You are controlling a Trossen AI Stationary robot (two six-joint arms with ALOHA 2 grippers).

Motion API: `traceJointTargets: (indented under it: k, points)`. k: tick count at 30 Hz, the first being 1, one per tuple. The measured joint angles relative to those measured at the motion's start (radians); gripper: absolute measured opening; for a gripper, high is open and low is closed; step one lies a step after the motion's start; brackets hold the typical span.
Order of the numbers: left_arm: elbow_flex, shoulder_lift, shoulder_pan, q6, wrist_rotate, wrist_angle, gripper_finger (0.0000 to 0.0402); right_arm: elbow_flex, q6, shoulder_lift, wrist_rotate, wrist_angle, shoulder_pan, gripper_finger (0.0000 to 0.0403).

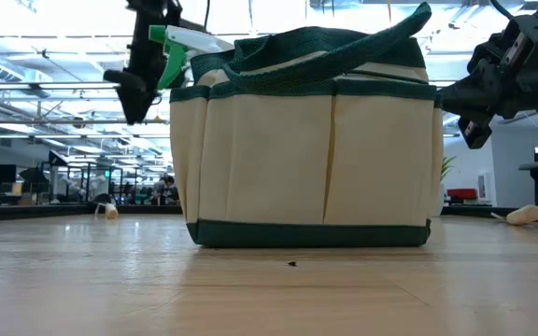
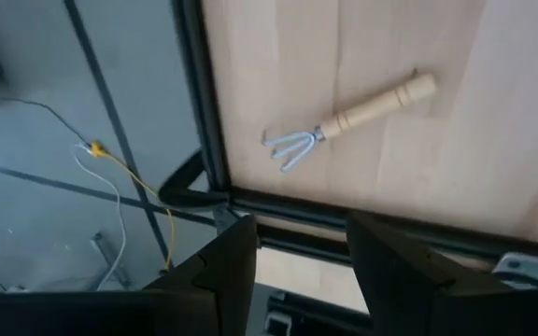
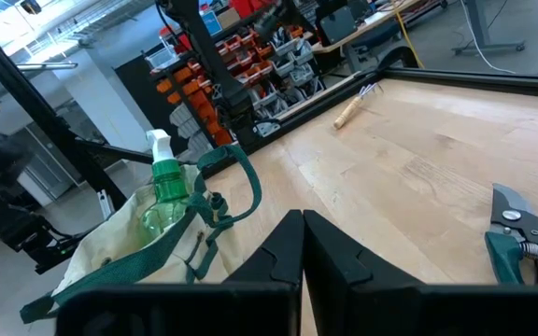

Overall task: Pick & Place Garden tools in Gardening bag
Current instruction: Put the top brown hand rake into the gardening bag

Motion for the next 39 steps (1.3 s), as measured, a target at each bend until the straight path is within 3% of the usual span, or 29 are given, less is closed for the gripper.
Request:
traceJointTargets:
  k: [15, 24, 32, 39]
  points:
    - [-0.391, 0.004, 0.017, 0.139, -0.012, 0.207, 0.0175, 0.000, 0.000, 0.000, 0.000, 0.000, 0.000, 0.0000]
    - [-0.437, 0.004, 0.017, 0.280, -0.012, 0.333, 0.0175, 0.000, 0.000, 0.000, 0.000, 0.000, 0.000, 0.0000]
    - [-0.493, 0.004, 0.015, 0.486, 0.025, 0.342, 0.0175, 0.000, 0.000, 0.000, 0.000, 0.000, 0.000, 0.0000]
    - [-0.505, 0.004, -0.003, 0.496, 0.016, 0.428, 0.0175, 0.000, -0.002, 0.000, 0.000, 0.000, 0.000, 0.0000]
